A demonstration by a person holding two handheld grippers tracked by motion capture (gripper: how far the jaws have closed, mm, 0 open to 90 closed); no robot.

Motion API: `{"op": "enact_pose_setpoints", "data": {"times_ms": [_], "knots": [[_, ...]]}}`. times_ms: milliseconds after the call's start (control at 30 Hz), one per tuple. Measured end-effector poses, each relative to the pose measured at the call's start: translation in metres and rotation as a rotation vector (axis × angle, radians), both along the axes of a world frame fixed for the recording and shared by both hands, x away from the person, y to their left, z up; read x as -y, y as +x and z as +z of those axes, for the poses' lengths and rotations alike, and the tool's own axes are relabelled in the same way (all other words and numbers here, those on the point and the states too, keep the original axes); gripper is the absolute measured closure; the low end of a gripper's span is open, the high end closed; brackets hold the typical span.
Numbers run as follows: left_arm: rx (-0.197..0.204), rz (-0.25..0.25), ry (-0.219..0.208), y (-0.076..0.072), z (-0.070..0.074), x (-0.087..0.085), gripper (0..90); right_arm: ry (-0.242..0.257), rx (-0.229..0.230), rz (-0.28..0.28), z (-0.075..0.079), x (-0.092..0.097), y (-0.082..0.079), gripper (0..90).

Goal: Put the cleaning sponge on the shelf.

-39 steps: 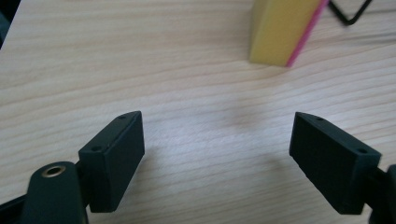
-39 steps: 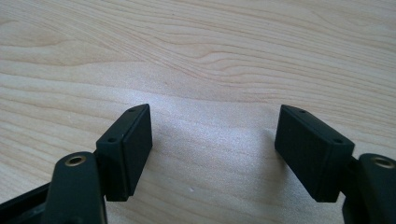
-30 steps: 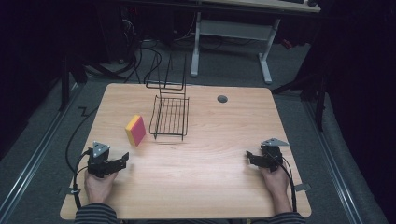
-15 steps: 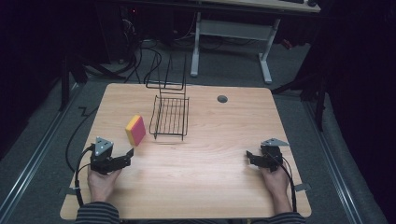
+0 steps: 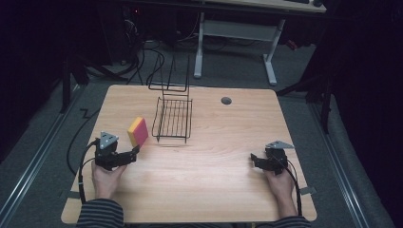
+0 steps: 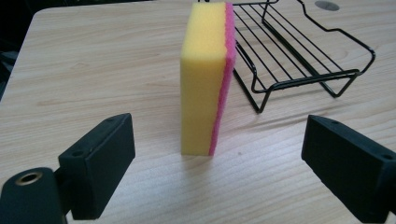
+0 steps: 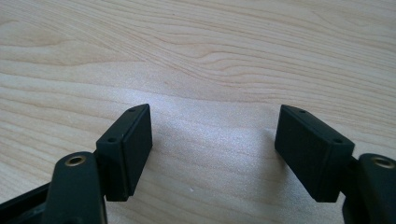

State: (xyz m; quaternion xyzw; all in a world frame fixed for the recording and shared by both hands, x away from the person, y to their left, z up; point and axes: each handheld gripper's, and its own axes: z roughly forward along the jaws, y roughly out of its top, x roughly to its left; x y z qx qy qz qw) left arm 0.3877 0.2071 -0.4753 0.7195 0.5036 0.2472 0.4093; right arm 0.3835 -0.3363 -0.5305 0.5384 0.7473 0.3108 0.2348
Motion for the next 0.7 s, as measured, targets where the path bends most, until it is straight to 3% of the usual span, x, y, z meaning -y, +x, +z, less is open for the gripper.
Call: {"op": "enact_pose_setpoints", "data": {"times_ms": [267,300,500,700], "knots": [[-0.011,0.002,-0.029,0.018,0.005,0.004,11.5,-0.001,0.002,0.002,0.000,0.000,0.000,27.9],[-0.014,0.004,-0.008,0.023,0.006,0.006,11.5,-0.001,0.003,0.002,0.000,0.000,0.000,27.9],[-0.009,0.017,0.000,0.031,0.006,0.010,14.2,0.000,0.001,0.002,0.000,0.000,0.000,27.9],[-0.041,0.028,0.024,0.044,0.003,0.015,15.6,-0.001,0.002,0.002,0.000,0.000,0.000,27.9]]}}
